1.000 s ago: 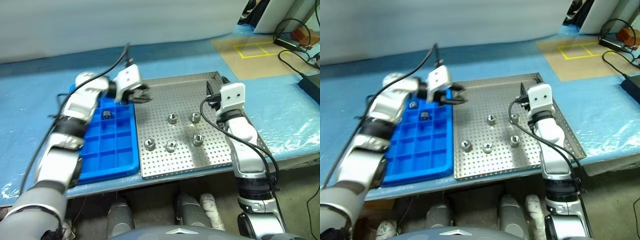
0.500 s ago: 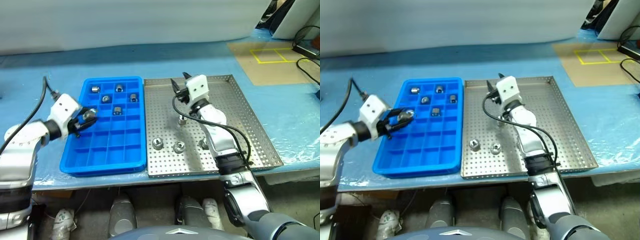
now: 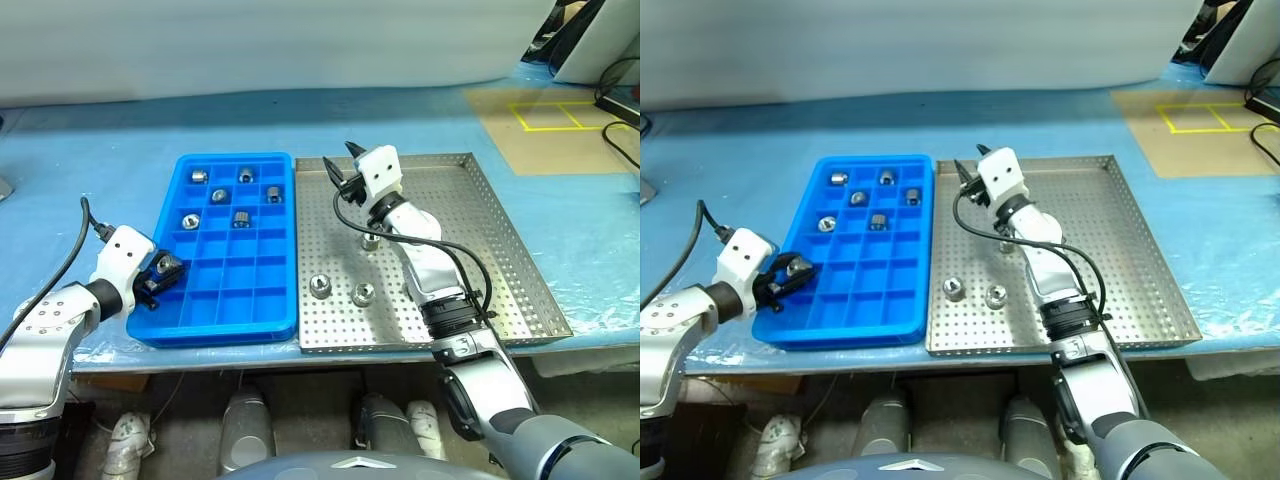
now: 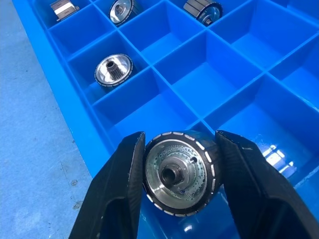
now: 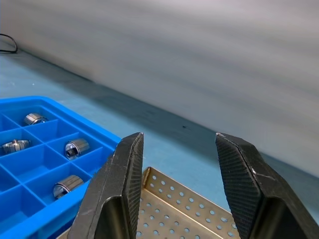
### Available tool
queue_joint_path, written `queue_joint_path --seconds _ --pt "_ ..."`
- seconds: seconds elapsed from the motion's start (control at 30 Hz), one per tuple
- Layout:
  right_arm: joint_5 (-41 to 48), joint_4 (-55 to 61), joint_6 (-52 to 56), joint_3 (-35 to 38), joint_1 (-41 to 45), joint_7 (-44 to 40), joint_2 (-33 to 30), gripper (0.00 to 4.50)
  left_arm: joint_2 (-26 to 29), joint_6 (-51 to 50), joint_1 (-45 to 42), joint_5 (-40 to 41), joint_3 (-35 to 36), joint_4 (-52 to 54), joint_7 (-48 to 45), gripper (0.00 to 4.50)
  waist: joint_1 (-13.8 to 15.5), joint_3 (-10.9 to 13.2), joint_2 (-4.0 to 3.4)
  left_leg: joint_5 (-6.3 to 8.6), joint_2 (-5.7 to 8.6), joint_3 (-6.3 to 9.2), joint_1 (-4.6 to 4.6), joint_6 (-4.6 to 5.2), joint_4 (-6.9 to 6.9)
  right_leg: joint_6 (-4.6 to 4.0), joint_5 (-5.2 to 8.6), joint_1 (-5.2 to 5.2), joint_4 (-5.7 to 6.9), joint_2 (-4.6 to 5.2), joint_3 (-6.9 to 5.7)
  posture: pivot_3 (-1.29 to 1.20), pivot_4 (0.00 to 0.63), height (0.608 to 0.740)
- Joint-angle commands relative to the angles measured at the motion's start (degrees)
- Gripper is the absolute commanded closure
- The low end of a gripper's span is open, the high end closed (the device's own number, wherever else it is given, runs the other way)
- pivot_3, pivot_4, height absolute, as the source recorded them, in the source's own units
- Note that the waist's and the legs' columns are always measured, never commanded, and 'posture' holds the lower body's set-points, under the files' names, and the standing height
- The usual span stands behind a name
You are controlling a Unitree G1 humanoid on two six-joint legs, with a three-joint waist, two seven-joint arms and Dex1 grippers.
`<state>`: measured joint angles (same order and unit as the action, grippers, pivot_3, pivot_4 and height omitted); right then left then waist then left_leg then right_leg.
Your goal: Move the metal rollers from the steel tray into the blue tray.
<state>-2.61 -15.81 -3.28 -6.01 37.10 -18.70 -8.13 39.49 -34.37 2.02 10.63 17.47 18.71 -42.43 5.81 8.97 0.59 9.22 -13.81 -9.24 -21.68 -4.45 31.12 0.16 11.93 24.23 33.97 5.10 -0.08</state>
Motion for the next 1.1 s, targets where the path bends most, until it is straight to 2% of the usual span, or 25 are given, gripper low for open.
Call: queue_joint_path --seconds 0.03,0.17,0.4,0.57,0.63,0.83,1.0,1.1 --pt "-0.2 3.2 -0.3 0.5 -0.4 0.6 -0.6 2.1 1.2 -1.2 0.9 1.4 -1.4 -2.2 -1.3 2.22 -0.1 0.0 0.0 -0.01 0.0 0.0 0.01 -0.01 0.0 0.0 0.0 0.0 0.0 0.0 0.0 0.21 0.15 0.74" --pt "-0.4 3.5 -0.2 0.5 -0.7 1.3 -0.8 2.1 2.8 -0.8 -1.4 1.7 -2.9 -2.9 -1.8 1.03 -0.1 0.0 -0.02 -0.03 0.03 -0.02 0.08 -0.04 0.01 0.0 0.0 0.0 0.11 -0.01 0.02 0.19 0.15 0.74" --pt "-1.0 5.7 0.5 1.4 -2.6 2.8 -1.8 2.1 4.4 0.9 -12.3 4.8 -5.6 -4.1 -5.0 1.03 0.0 0.0 0.11 -0.13 0.0 0.06 0.11 -0.16 0.2 -0.15 0.11 0.1 0.7 0.0 0.11 0.14 0.15 0.74" --pt "1.2 7.9 2.6 4.2 -3.5 3.8 -2.8 2.1 1.3 -0.8 -24.5 11.1 -8.3 -5.7 -8.3 1.03 -0.2 0.0 0.14 -0.15 0.04 0.07 0.09 -0.18 0.27 -0.15 0.1 0.09 0.76 0.01 0.13 0.08 0.15 0.74" --pt "1.2 9.7 4.0 5.3 -4.1 4.8 -3.3 2.1 -1.0 -0.1 -29.5 11.5 -12.8 -7.6 -10.3 1.03 -0.3 0.0 0.14 -0.16 0.05 0.07 0.11 -0.18 0.3 -0.14 0.09 0.09 0.78 -0.01 0.15 0.04 0.15 0.74" --pt "-0.1 14.9 7.0 6.8 -7.4 6.5 -5.1 2.1 -6.9 11.6 -43.0 0.7 -31.3 -23.6 -18.8 1.03 -0.7 0.0 0.14 -0.16 0.07 0.07 0.1 -0.17 0.27 0.06 -0.03 0.09 0.78 -0.02 0.16 -0.02 0.15 0.74" --pt "-1.5 20.6 10.3 6.7 -11.2 9.8 -4.5 2.1 -10.1 12.6 -52.1 -2.9 -40.0 -30.3 -28.1 1.03 -1.8 0.0 0.15 -0.15 0.07 0.14 0.03 -0.17 0.21 0.08 -0.04 0.11 0.76 -0.04 0.15 -0.09 0.15 0.74" --pt "-2.9 22.2 10.5 5.4 -14.0 10.8 -4.0 2.1 -10.1 13.8 -55.9 -5.4 -43.5 -33.8 -33.1 1.03 -2.2 0.0 0.14 -0.15 0.08 0.13 0.05 -0.16 0.19 0.09 -0.04 0.1 0.74 -0.04 0.17 -0.11 0.15 0.74"
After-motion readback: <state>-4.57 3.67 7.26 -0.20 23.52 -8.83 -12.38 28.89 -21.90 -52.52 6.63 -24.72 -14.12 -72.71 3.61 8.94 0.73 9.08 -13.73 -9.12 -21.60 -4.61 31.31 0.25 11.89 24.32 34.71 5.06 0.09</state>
